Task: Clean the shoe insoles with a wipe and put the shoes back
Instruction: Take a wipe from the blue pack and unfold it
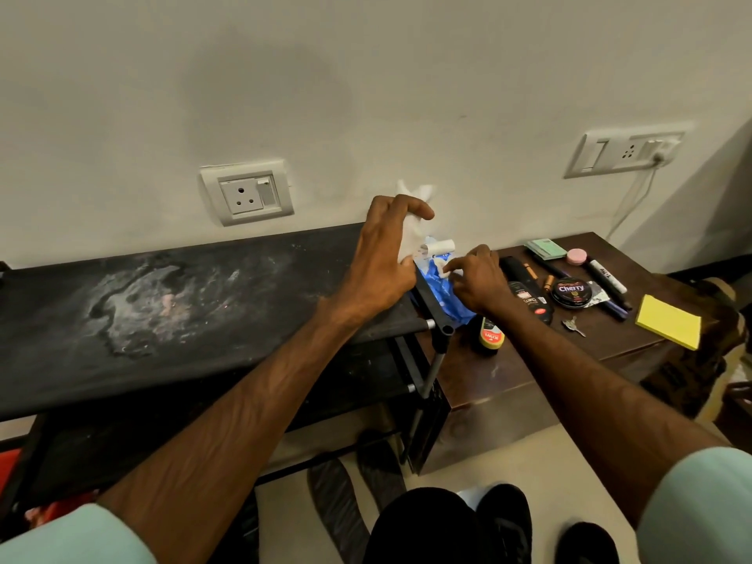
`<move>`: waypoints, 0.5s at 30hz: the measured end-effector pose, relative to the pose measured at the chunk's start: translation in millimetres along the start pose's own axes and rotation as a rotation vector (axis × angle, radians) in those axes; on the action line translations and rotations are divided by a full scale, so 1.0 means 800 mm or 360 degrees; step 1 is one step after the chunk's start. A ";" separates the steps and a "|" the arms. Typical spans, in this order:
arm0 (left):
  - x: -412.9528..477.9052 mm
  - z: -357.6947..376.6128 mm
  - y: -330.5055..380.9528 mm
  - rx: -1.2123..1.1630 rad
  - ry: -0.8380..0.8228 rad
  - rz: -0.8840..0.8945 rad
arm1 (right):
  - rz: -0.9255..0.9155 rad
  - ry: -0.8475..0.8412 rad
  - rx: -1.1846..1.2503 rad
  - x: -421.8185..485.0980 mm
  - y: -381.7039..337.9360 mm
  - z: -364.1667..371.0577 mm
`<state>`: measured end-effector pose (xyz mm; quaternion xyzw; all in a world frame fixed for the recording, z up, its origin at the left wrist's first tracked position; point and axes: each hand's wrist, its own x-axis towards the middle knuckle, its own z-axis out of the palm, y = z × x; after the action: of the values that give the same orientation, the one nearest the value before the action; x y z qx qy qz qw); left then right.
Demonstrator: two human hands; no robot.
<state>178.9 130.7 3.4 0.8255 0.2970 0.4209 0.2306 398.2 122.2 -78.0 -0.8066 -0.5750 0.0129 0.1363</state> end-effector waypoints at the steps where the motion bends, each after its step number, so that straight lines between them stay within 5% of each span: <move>1: 0.000 -0.001 0.001 -0.0017 -0.0004 -0.0005 | -0.0001 0.0042 0.0013 -0.001 -0.002 -0.001; 8: -0.004 0.000 0.000 -0.0038 -0.0041 -0.0010 | 0.0110 0.0228 0.0342 0.006 -0.018 -0.014; 15: -0.007 0.004 -0.004 -0.0064 -0.0026 -0.0058 | 0.0067 0.0213 0.0171 0.019 -0.027 -0.013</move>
<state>177.6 128.5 -3.3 0.8186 0.3014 0.4157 0.2572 385.7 140.9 -60.8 -0.8091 -0.5460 -0.0074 0.2171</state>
